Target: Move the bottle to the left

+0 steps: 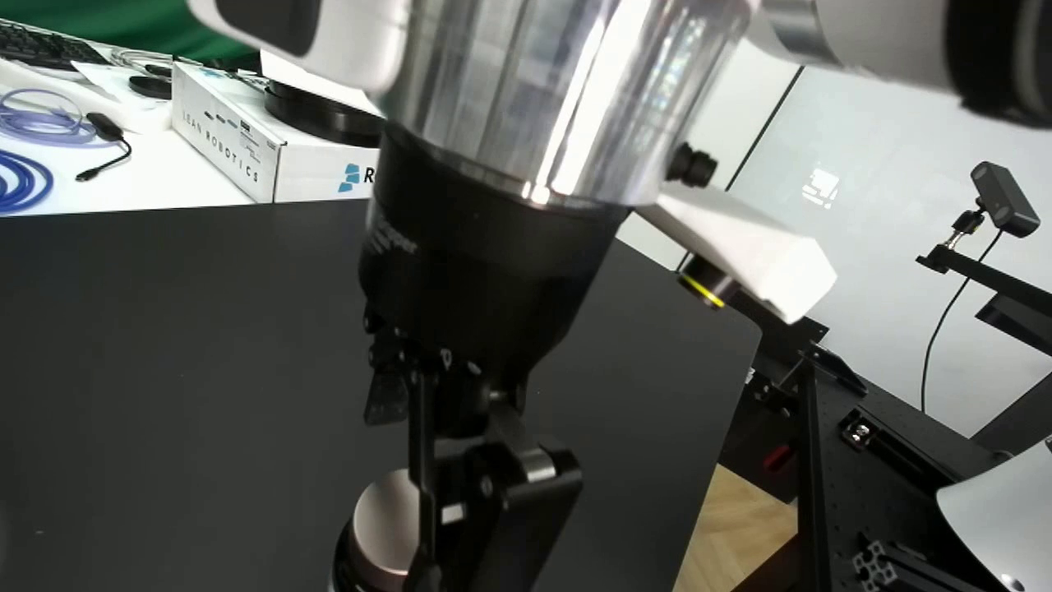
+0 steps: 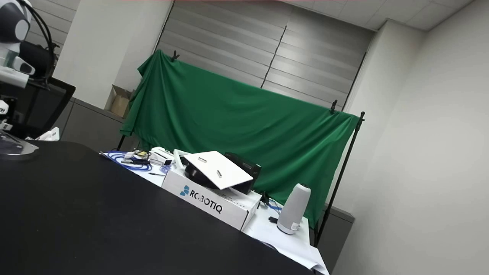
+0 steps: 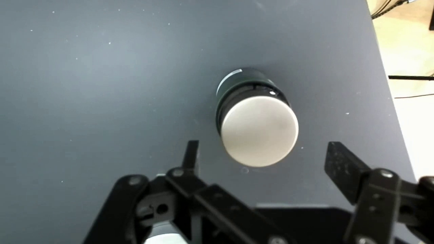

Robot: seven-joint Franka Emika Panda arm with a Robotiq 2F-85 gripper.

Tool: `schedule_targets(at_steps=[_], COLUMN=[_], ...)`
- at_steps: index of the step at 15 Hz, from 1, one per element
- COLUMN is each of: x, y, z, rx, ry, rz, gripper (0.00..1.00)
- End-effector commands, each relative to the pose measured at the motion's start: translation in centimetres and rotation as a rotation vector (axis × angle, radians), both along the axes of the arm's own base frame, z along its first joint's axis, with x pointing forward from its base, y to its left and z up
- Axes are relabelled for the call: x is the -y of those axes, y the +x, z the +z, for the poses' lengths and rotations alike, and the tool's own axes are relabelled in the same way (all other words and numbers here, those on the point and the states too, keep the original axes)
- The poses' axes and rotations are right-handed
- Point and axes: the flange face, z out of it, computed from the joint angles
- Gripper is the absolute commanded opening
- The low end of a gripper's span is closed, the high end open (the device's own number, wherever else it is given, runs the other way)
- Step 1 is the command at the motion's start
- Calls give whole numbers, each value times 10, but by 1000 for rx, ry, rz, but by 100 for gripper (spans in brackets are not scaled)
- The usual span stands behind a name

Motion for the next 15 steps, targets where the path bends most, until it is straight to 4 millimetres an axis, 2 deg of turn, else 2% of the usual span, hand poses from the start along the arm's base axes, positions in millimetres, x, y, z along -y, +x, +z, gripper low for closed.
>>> schedule_targets(at_steps=[1,4,5,6,9,10,11,13,15], x=[-5,-7,19,22,39,45,35,43,44], y=[18,25,16,16,13,8,18,11,9], z=[15,21,74,79,125,135,113,136,139], rx=[29,63,27,-2,-128,-195,-130,-171,-174], ry=[16,34,3,-9,-48,-53,-48,-56,-57], rz=[-29,-47,-56,-68,-113,-111,-105,-108,-106], gripper=[100,100,100,100,100,100,100,100,100])
